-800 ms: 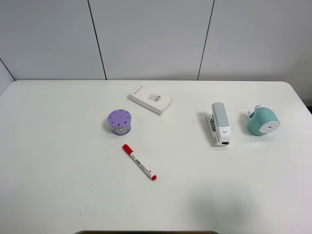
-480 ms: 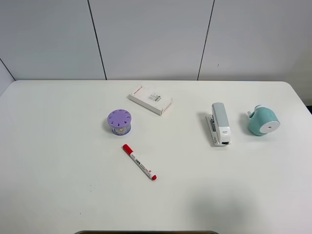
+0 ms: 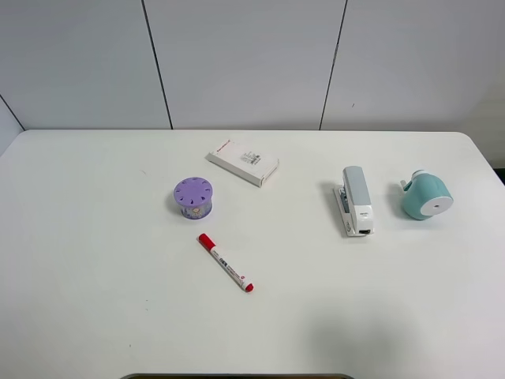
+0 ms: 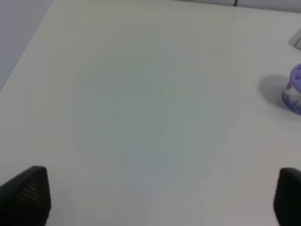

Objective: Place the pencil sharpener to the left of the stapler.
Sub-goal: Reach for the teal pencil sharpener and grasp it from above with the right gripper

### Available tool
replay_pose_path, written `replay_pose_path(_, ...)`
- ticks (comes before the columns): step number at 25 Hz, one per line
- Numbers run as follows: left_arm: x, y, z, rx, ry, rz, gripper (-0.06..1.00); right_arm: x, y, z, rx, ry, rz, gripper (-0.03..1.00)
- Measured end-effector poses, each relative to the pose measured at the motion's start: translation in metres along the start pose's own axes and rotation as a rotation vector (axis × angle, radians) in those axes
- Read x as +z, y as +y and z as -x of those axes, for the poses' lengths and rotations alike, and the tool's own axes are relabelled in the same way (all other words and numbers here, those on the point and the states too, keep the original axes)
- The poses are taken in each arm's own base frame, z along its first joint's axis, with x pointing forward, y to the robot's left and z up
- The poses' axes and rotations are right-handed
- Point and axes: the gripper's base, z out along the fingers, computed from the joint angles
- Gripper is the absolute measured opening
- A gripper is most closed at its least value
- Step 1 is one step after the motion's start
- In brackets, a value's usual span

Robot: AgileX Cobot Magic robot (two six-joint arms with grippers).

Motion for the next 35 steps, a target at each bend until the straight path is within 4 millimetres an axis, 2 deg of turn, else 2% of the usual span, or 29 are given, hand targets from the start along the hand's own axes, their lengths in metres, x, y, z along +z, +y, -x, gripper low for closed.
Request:
replay_pose_path(17, 0.000, 0.000, 0.000, 0.000, 0.000, 0.000, 0.95, 0.003, -0.001, 0.004, 0.027, 0.033, -0.007, 0.90)
replay_pose_path(24, 0.000, 0.000, 0.000, 0.000, 0.000, 0.000, 0.95, -0.001, -0.007, 0.042, 0.020, 0.065, -0.060, 0.90)
replay_pose_path(27, 0.000, 0.000, 0.000, 0.000, 0.000, 0.000, 0.95, 0.004, -0.011, 0.058, 0.031, 0.100, -0.086, 0.90)
replay_pose_path(35, 0.000, 0.000, 0.000, 0.000, 0.000, 0.000, 0.95, 0.038, -0.018, 0.097, 0.055, 0.250, -0.136, 0.90)
